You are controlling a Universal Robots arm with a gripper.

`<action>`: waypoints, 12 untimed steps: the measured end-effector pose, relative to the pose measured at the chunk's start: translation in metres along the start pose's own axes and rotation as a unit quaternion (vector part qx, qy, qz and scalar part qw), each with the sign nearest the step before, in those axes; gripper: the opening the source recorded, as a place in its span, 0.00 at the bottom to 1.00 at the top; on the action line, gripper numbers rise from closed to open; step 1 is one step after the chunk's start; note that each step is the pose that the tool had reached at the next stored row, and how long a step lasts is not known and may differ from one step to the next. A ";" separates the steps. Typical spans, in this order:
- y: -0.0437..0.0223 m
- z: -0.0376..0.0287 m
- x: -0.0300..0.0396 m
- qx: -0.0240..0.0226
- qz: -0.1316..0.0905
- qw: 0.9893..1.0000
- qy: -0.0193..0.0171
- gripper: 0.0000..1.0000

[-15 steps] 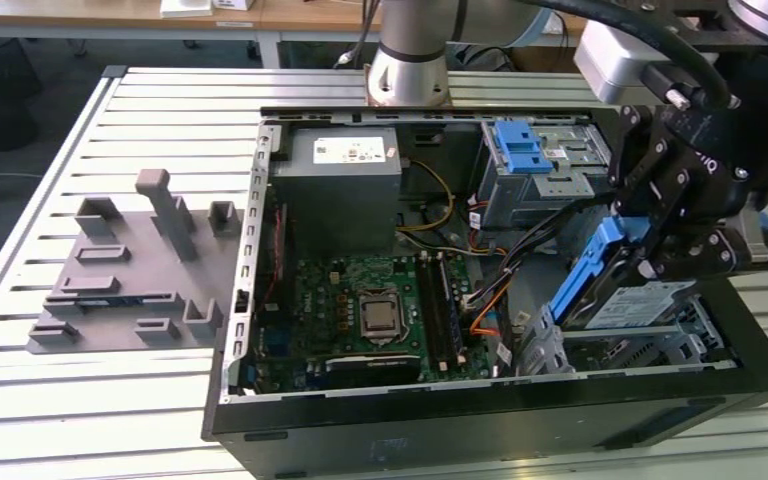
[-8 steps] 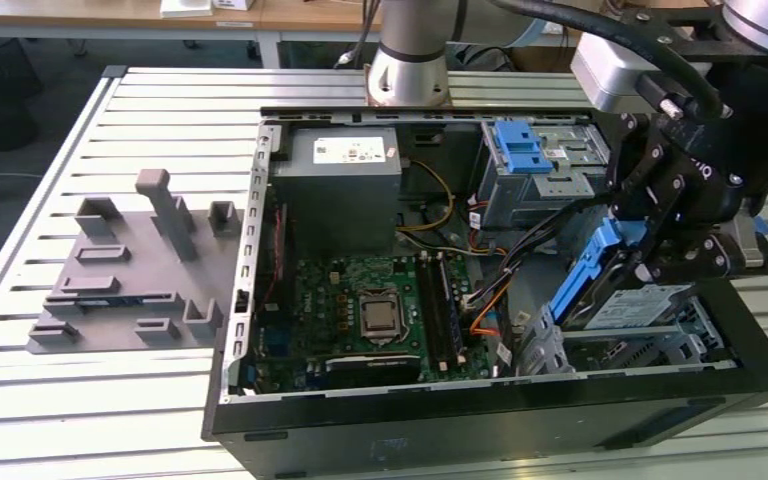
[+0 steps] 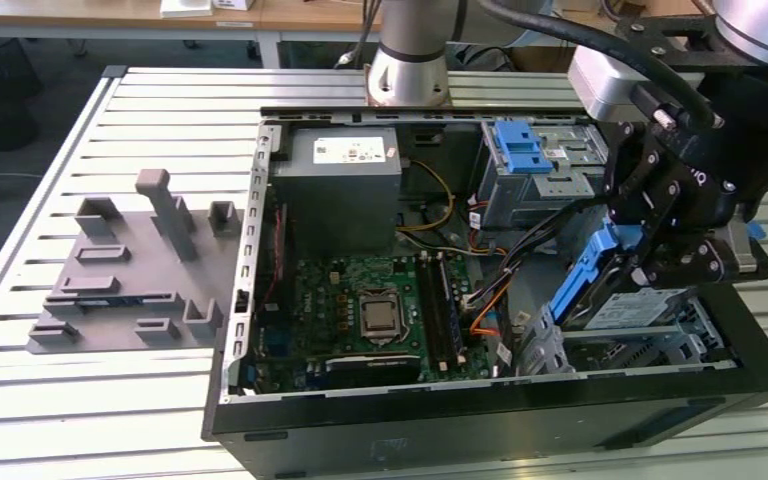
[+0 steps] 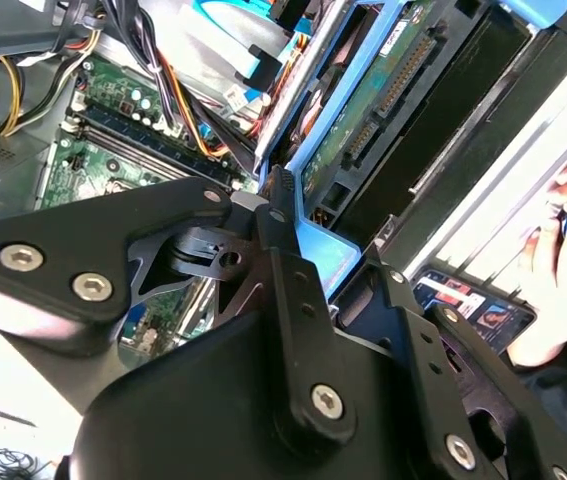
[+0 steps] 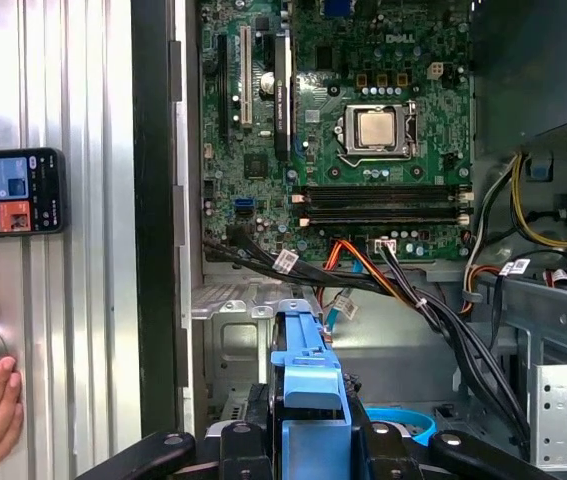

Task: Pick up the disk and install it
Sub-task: 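Insert the disk into the insertion slot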

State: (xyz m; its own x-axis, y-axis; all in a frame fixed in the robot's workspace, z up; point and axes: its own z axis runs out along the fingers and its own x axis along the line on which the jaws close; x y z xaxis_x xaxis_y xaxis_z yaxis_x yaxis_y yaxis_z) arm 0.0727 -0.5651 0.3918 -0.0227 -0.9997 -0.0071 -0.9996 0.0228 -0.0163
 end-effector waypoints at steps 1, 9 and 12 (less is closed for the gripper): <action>0.0000 0.0005 0.0000 0.000 0.000 1.000 0.000 0.36; 0.0000 0.0010 0.0000 0.000 0.000 1.000 0.000 0.38; 0.0000 0.0011 0.0000 0.000 0.000 1.000 0.000 0.44</action>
State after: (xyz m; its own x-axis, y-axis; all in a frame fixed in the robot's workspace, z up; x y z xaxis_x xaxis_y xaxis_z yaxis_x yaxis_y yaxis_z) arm 0.0727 -0.5651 0.3906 -0.0226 -0.9997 -0.0073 -0.9996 0.0228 -0.0164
